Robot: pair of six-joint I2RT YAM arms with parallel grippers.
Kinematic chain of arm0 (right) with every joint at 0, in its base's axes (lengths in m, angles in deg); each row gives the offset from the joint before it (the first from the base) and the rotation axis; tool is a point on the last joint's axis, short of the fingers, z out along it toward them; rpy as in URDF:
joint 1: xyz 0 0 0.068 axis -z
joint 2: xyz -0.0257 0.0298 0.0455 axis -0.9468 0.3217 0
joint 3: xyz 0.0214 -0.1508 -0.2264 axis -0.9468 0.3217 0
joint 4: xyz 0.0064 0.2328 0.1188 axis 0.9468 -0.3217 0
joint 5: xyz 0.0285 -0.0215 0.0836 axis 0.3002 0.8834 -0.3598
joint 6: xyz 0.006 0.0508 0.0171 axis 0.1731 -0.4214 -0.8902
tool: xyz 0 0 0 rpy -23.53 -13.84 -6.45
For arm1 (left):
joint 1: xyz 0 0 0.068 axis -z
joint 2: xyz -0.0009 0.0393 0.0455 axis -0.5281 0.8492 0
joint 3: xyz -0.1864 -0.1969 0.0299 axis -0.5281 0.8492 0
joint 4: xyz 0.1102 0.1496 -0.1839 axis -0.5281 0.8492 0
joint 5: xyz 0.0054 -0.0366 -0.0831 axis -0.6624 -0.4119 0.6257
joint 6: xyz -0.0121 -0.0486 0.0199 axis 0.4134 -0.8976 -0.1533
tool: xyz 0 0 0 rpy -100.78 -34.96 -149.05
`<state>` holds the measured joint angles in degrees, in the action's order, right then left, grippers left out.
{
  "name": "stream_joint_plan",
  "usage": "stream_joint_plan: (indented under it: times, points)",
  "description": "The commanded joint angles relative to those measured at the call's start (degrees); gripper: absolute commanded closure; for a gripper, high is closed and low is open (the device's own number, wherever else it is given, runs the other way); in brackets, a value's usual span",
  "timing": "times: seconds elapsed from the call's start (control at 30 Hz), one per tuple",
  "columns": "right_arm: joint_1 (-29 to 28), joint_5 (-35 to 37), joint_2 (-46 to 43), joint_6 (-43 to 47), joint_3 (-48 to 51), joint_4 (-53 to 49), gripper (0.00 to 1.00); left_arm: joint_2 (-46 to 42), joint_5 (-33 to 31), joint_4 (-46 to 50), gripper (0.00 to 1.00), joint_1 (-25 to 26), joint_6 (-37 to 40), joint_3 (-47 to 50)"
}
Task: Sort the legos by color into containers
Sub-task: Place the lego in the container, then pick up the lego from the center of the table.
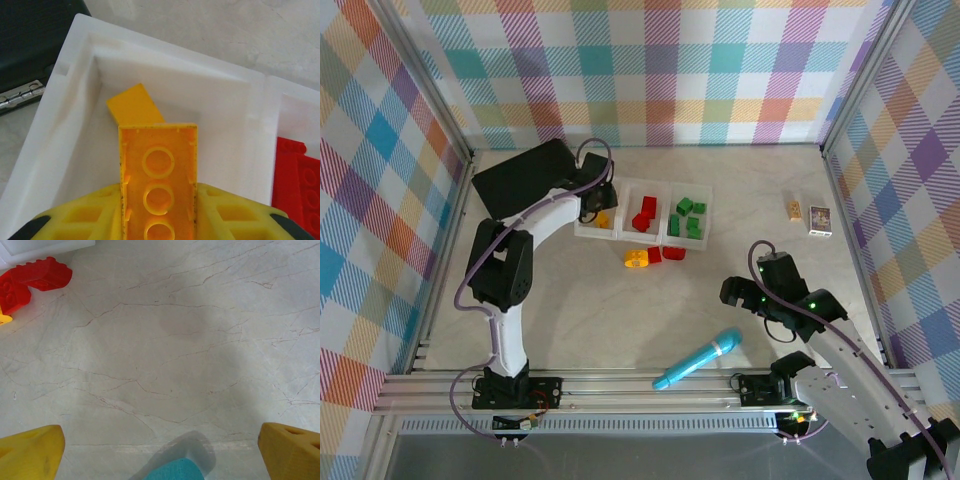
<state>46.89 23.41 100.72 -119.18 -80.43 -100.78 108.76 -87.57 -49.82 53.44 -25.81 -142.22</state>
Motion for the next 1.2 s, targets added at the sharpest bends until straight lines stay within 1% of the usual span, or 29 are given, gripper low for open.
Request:
stream_joint_plan:
  times: [0.0, 0.1, 0.2, 0.37, 0.47, 0.57, 0.63, 0.77, 0.87, 1.0, 1.17]
  points:
    - [0.3, 0.6, -0.1, -0.3, -1.1, -1.0, 0.01, 1.7, 3.4, -1.9, 0.58, -1.8, -1.3, -2.0]
    - [0.2, 0.6, 0.0, -0.4, -1.0, -1.0, 0.01, 2.1, 3.7, -3.9, 0.45, -2.3, -1.6, -1.9]
    - [0.2, 0.6, 0.1, -0.5, -1.2, -1.2, 0.01, 1.6, 4.1, -4.4, 0.35, -2.5, -1.6, -1.4]
    - [0.2, 0.4, 0.0, -0.7, -1.4, -1.4, 0.01, -1.6, 5.3, -6.1, 0.17, -2.4, -1.3, 0.9]
    - [0.2, 0.3, -0.5, -0.9, -1.4, -1.8, 0.01, -5.1, 6.7, -6.5, 0.11, -2.4, -0.7, 2.6]
    - [0.3, 0.3, -1.2, -1.1, -1.4, -1.7, 0.01, -9.6, 8.1, -6.4, 0.07, -2.2, 0.0, 4.5]
    - [0.2, 0.4, -1.6, -1.3, -1.3, -1.7, 0.01, -13.0, 8.5, -6.3, 0.0, -1.8, 0.8, 6.0]
    - [0.2, -0.2, -2.2, -2.0, -0.7, -1.6, 0.01, -20.6, 8.4, -5.4, 0.0, -0.1, 2.8, 10.2]
    - [0.2, -1.6, -3.5, -3.2, 0.7, -1.4, 0.01, -26.9, 10.3, -5.8, 0.0, 1.1, 3.4, 15.2]
    - [0.2, -2.9, -5.3, -4.6, 2.1, -1.3, 0.01, -34.6, 10.3, -5.2, 0.0, 3.7, 3.7, 21.8]
    - [0.2, -3.3, -5.1, -4.8, 2.6, -0.4, 0.01, -40.2, 10.9, -5.3, 0.0, 7.5, 4.4, 29.8]
